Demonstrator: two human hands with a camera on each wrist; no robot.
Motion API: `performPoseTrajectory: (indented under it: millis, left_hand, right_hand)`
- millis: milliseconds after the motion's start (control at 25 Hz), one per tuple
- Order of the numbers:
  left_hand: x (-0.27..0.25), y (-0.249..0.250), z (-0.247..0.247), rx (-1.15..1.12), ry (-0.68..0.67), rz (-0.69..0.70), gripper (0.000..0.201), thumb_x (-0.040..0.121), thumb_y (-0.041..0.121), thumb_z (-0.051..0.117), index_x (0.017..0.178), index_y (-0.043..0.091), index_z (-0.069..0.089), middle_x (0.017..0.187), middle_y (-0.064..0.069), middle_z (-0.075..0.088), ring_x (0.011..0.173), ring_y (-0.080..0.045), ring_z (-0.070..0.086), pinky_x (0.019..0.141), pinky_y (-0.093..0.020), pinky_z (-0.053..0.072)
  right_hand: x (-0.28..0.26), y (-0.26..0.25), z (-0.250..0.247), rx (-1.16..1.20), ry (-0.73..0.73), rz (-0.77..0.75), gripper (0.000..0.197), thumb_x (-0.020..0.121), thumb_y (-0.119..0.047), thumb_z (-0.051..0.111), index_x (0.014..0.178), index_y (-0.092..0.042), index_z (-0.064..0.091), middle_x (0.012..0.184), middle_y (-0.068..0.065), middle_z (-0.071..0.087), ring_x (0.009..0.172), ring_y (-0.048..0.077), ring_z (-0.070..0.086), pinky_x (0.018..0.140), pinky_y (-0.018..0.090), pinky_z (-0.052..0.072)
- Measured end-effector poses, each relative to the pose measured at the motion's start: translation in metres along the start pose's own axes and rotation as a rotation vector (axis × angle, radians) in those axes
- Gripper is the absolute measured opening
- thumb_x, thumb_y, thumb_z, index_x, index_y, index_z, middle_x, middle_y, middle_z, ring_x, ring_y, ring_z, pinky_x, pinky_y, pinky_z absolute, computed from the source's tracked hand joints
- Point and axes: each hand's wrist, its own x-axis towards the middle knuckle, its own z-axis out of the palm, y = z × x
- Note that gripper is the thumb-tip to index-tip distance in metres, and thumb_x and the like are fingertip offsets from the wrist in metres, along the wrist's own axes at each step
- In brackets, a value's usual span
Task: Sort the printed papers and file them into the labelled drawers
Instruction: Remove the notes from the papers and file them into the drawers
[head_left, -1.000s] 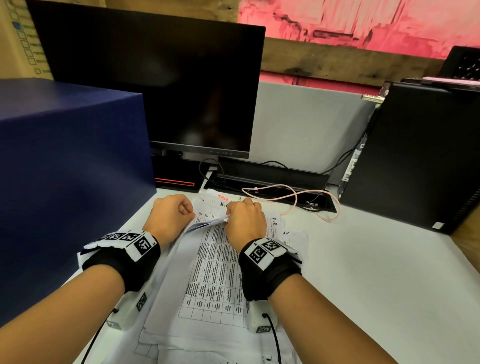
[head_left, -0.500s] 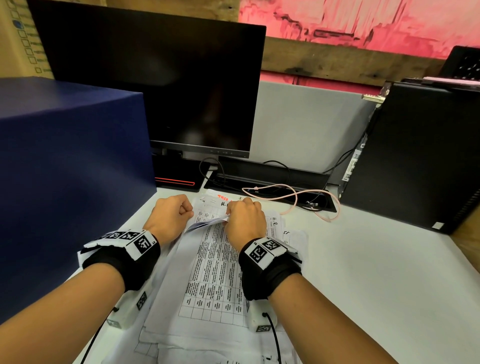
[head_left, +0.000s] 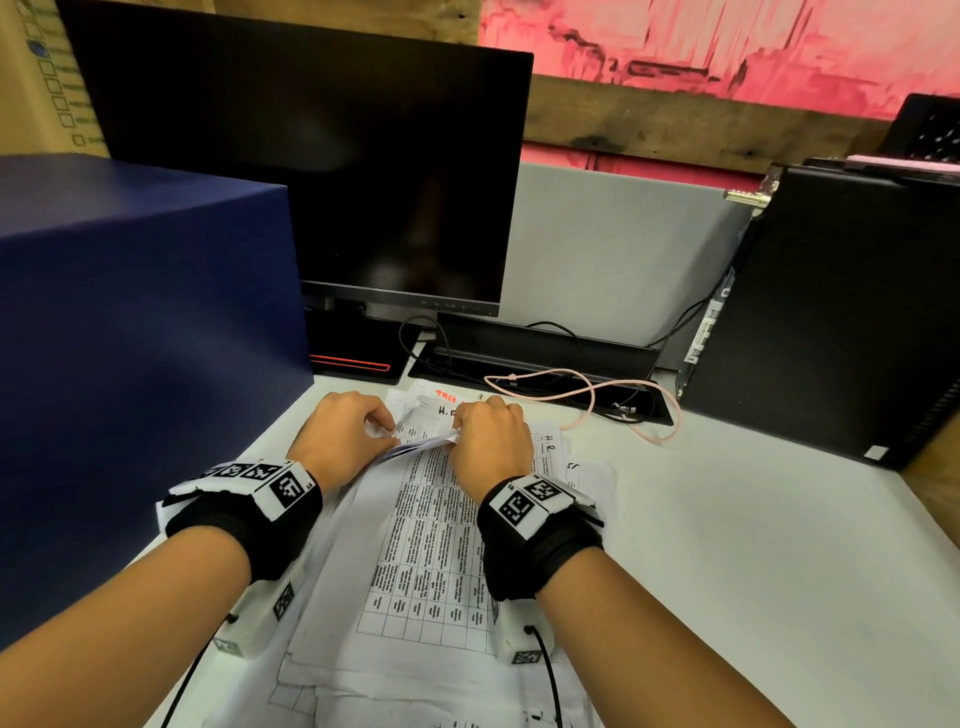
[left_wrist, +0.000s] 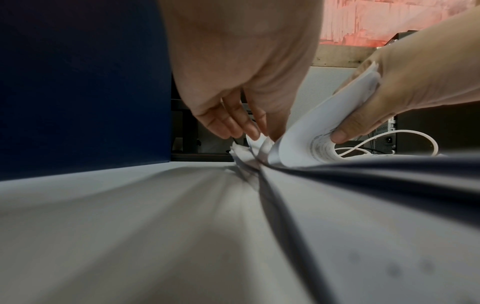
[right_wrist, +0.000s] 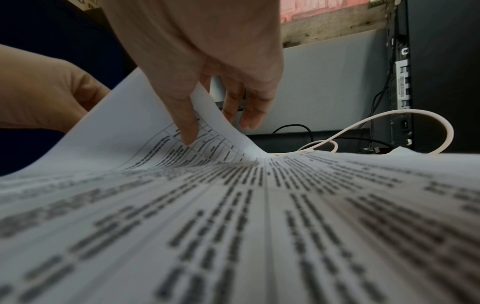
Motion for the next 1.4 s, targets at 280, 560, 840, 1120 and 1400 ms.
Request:
performPoseTrajectory:
  millis: [280,560,840,1120,1400]
  left_hand:
    - [0.002,0.000,0.002,-0.022,-0.007,-0.092,0.016,0.083,0.025,0.074,0.074,0.022,0.060,0.071,0.001,0.064,0.070,-0.015,0.058,0.062,-0.023,0.041]
    - [-0.021,0.028,-0.017,-0.308,0.080,0.153,0.024,0.098,0.040,0.043,0.087,0.031,0.063,0.085,0.016,0.066,0.080,0.000,0.059,0.072,-0.022,0.043]
    - [-0.035,0.056,-0.040,-0.644,0.072,0.003,0.015,0.097,0.026,0.054,0.107,0.021,0.065,0.096,0.006,0.072,0.088,-0.009,0.069,0.072,-0.022,0.055]
    - [-0.040,0.092,-0.109,-0.875,0.256,0.241,0.032,0.096,0.026,0.055,0.124,0.009,0.055,0.116,-0.008,0.067,0.102,-0.022,0.067,0.086,-0.038,0.056]
    - [-0.075,0.074,-0.091,-0.864,0.146,0.160,0.042,0.098,0.031,0.046,0.137,0.015,0.043,0.126,0.009,0.059,0.115,-0.009,0.058,0.096,-0.024,0.048]
  right_hand:
    - [0.001,0.001,0.001,0.014,0.026,-0.030,0.021,0.092,-0.016,0.058,0.113,-0.018,0.062,0.115,0.006,0.057,0.111,0.026,0.047,0.089,0.034,0.044]
    - [0.001,0.006,-0.020,0.019,0.139,-0.095,0.012,0.092,-0.017,0.057,0.103,-0.020,0.062,0.104,0.002,0.064,0.104,0.027,0.052,0.084,0.035,0.040]
    - [-0.008,-0.007,-0.111,0.357,0.568,-0.341,0.024,0.089,-0.021,0.065,0.113,-0.020,0.060,0.113,-0.001,0.056,0.109,0.017,0.045,0.094,0.027,0.035]
    - [-0.023,0.020,-0.151,1.136,0.122,0.090,0.091,0.088,-0.031,0.068,0.151,-0.008,0.007,0.155,0.008,0.025,0.141,0.023,0.028,0.115,0.037,0.026]
    - [-0.049,0.019,-0.130,1.130,0.234,0.006,0.003,0.098,-0.019,0.053,0.100,-0.017,0.051,0.098,-0.007,0.059,0.089,0.006,0.057,0.082,0.025,0.048]
